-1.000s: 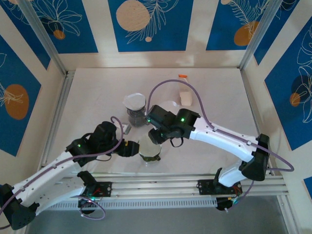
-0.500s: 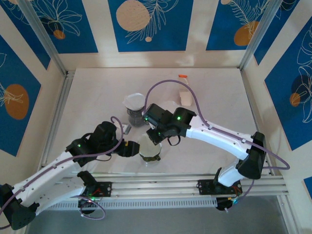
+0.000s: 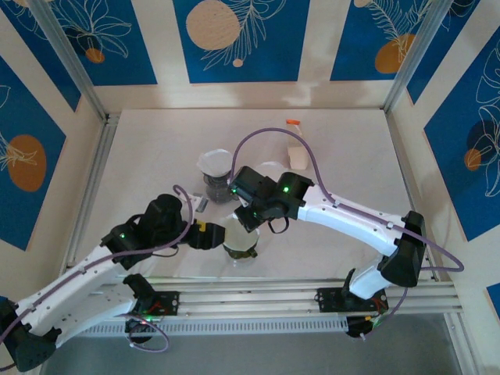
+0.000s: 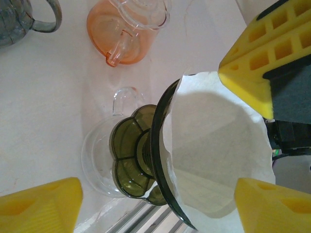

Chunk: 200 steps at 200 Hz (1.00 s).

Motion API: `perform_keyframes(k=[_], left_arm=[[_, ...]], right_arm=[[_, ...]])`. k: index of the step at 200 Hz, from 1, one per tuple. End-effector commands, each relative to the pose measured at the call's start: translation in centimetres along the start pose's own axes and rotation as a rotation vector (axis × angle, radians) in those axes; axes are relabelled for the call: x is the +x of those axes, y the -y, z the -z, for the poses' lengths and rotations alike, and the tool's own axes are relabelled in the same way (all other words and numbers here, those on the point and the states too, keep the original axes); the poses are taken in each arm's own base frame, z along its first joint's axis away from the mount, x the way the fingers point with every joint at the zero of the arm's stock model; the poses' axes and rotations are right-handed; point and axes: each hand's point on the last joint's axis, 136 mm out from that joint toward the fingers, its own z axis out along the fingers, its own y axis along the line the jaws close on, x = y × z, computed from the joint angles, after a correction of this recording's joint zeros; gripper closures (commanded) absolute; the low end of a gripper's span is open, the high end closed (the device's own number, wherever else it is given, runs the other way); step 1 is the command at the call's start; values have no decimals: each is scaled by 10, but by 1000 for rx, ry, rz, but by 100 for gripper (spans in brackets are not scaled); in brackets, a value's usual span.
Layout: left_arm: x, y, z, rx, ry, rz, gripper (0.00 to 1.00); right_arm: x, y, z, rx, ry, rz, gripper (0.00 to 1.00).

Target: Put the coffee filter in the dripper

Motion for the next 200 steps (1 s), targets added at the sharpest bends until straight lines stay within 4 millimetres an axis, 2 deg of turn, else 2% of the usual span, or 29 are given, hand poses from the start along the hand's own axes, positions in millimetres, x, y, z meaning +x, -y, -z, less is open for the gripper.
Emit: perform_keyframes(k=[1,22,55,65,84,94,103,124,163,200], left_arm=[[-5,9,0,43,-4,6,27],[2,6,-1,33,-37,5,36],[14,-3,-4,1,-87,16,39],[14,-3,-4,3,-85,18,38],[12,-3,-4,4,-75,19,37],[12,-3,-5,4,-75,19,36],[12,-3,-5,5,-74,18,36],[12,-4,-6,5,-72,23,36],[12,-4,-6,4,-65,25,35],[12,-5,-6,0,-64,27,34]], right_arm=[[2,2,3,2,3,-16,89],[3,3,3,5,1,-18,89],[1,5,9,15,21,-17,88],[-2,8,15,23,42,-15,84],[-5,8,26,14,69,-7,69],[-3,2,30,-18,67,7,66],[-1,-4,32,-48,60,26,66],[8,-26,35,-117,52,84,78],[32,-62,34,-251,-14,169,78],[50,-74,22,-269,-79,190,87]])
